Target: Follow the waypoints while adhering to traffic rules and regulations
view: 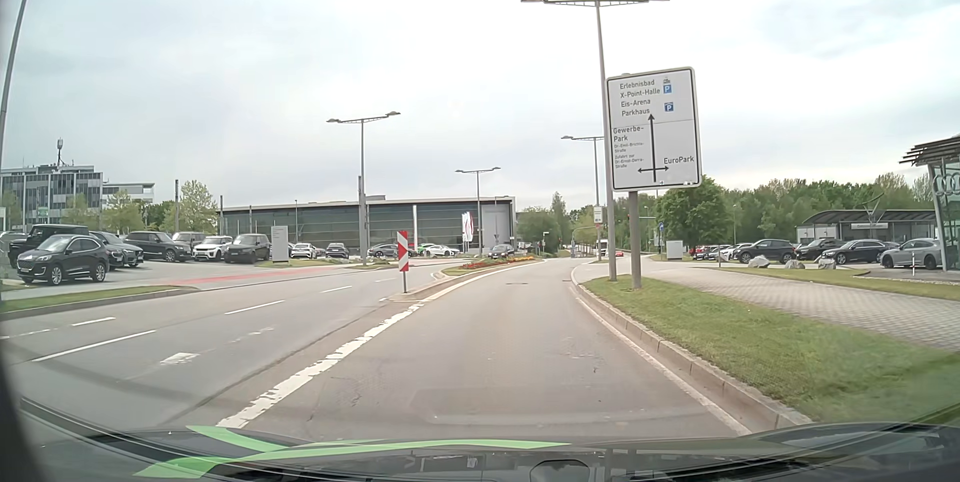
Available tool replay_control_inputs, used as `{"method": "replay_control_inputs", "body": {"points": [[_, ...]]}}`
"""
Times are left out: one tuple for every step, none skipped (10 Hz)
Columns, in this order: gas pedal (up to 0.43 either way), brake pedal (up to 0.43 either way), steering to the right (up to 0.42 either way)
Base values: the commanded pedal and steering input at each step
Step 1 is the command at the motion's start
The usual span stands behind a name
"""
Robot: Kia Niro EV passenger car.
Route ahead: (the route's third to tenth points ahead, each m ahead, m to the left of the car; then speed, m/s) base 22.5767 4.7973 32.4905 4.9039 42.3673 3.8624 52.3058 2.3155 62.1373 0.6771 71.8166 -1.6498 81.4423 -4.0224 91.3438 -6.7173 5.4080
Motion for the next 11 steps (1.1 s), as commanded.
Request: {"method": "replay_control_inputs", "body": {"points": [[0.067,0.000,0.016],[0.067,0.000,0.016],[0.067,0.000,0.016],[0.067,0.000,0.016],[0.067,0.000,0.015],[0.067,0.000,0.016],[0.067,0.000,0.015],[0.067,0.000,0.015],[0.059,0.000,0.015],[0.059,0.000,0.015],[0.059,0.000,0.015]]}}
